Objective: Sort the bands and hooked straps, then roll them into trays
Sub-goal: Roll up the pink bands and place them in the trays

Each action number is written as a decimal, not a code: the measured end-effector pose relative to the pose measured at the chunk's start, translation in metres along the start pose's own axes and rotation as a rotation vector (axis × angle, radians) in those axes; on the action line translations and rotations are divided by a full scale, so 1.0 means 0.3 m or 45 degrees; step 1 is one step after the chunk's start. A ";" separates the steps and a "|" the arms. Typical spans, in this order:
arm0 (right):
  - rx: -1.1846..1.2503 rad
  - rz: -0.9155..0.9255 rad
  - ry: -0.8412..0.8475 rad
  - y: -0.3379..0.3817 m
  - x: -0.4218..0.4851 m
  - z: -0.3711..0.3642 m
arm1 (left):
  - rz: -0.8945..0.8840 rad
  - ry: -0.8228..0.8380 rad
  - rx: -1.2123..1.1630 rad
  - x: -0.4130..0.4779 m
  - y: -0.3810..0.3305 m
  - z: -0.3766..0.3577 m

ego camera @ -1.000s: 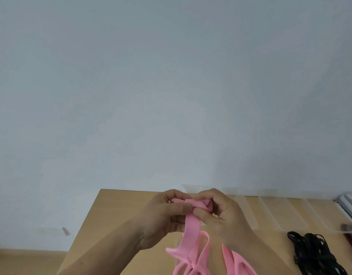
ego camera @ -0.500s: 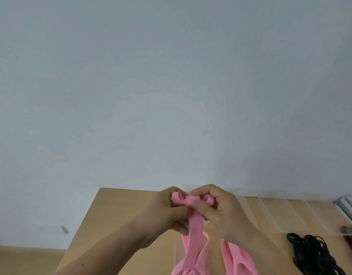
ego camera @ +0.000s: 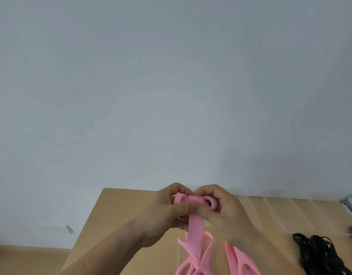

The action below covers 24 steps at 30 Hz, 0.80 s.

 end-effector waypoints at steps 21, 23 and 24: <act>0.057 -0.055 -0.010 0.020 0.012 0.015 | -0.036 -0.073 0.178 0.019 0.018 0.015; 0.062 -0.060 -0.010 0.012 0.010 0.017 | -0.031 -0.057 0.116 0.019 0.009 0.016; 0.086 -0.063 -0.001 0.007 0.009 0.018 | -0.028 -0.058 0.094 0.019 0.006 0.016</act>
Point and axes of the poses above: each hand's wrist, its own x-axis towards the middle knuckle, its own z-axis out of the back of the hand, y = z × x, the point moved 1 cm from there along x, towards the middle knuckle, and after that the axes turned 10 degrees about y, right-handed, at the moved point
